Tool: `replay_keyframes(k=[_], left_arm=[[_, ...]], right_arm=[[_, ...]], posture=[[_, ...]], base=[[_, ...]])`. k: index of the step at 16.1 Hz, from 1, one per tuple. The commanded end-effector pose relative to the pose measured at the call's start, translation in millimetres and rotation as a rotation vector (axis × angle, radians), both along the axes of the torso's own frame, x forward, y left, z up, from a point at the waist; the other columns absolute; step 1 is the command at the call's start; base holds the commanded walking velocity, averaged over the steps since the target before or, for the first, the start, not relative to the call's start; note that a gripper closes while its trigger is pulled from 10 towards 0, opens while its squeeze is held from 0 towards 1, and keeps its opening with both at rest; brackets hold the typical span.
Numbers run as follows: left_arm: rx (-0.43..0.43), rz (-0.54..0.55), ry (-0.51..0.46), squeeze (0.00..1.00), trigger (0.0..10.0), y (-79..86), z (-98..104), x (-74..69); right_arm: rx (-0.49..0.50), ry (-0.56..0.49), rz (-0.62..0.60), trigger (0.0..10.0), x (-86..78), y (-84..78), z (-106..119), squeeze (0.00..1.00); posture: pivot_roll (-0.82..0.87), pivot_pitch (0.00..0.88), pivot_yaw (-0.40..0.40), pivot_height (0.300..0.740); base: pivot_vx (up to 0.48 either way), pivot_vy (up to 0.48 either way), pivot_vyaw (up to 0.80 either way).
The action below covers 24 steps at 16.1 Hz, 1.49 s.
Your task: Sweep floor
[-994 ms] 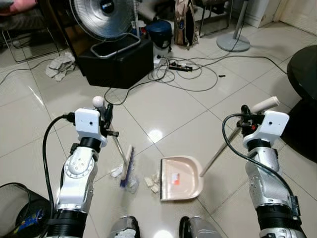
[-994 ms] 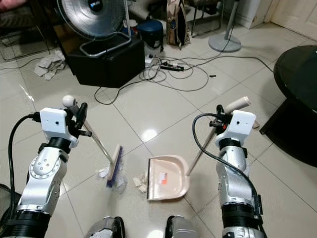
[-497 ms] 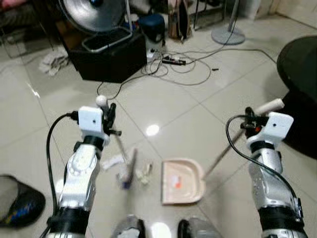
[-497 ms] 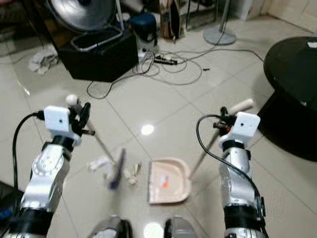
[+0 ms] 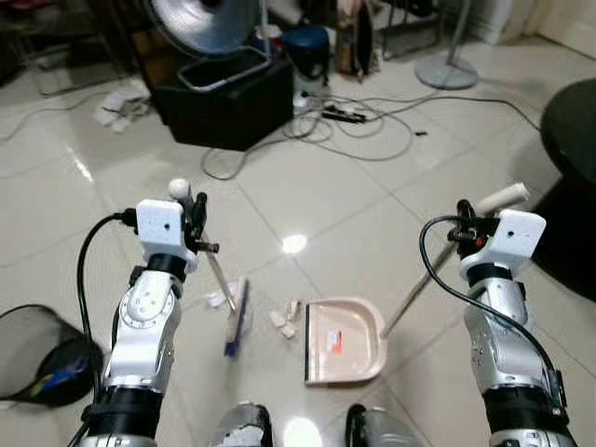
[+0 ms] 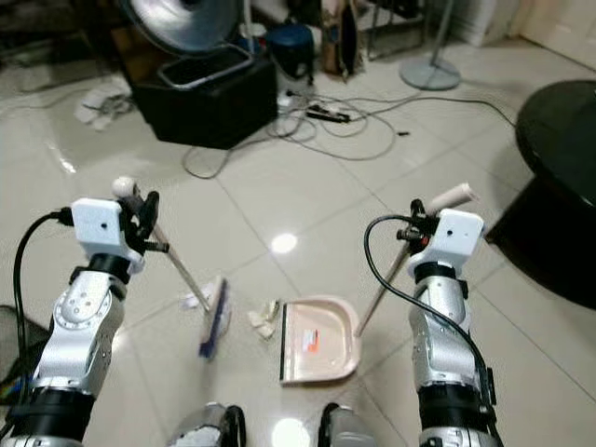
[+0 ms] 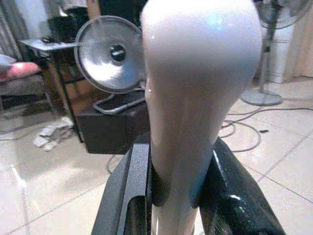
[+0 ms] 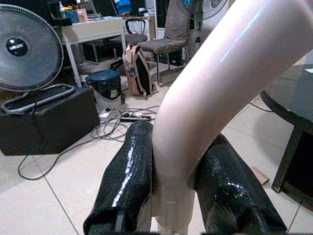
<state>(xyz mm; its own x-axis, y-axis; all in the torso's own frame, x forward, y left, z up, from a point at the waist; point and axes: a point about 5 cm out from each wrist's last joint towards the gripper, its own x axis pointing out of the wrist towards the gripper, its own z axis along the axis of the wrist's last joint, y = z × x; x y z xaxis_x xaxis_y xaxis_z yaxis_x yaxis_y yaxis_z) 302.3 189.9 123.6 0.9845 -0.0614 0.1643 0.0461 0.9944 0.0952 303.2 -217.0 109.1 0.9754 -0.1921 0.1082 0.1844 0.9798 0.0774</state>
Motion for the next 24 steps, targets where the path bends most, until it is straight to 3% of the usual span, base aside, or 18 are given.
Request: replay_keyframes(k=[1, 8, 12, 17, 20, 24], left_arm=[[0.004, -0.016, -0.044, 0.00, 10.0, -4.1, 7.5, 3.5], [-0.033, -0.045, -0.115, 0.00, 10.0, -13.8, 22.2, 15.4], [-0.006, -0.052, -0.077, 0.00, 10.0, -13.5, 17.5, 20.0], [0.020, -0.060, -0.093, 0.00, 10.0, -18.4, 21.0, 25.5], [0.026, -0.072, -0.109, 0.00, 10.0, -25.2, 25.3, 28.7], [0.011, -0.102, -0.097, 0.00, 10.0, -35.0, 23.8, 31.8]], right_arm=[[-0.030, -0.048, -0.034, 10.0, 1.8, -8.6, 10.5, 0.00], [-0.143, -0.042, -0.132, 10.0, 18.2, -32.8, 15.4, 0.00], [-0.185, -0.036, -0.157, 10.0, 34.2, -41.3, 20.2, 0.00], [-0.190, -0.132, -0.105, 10.0, 53.4, -36.2, 46.4, 0.00], [-0.187, -0.157, -0.097, 10.0, 58.3, -33.8, 53.8, 0.00], [-0.169, -0.158, -0.066, 10.0, 61.9, -17.8, 48.7, 0.00]], posture=[[-0.03, 0.168, 0.038, 0.740], [-0.03, 0.218, 0.041, 0.740], [0.00, 0.319, 0.043, 0.740], [0.05, 0.450, 0.038, 0.740], [0.05, 0.460, 0.034, 0.740], [0.05, 0.451, 0.035, 0.740]], base=[[0.000, 0.000, 0.00], [0.000, 0.000, 0.00], [0.000, 0.000, 0.00], [0.000, 0.000, 0.00], [0.000, 0.000, 0.00], [0.000, 0.000, 0.00]])
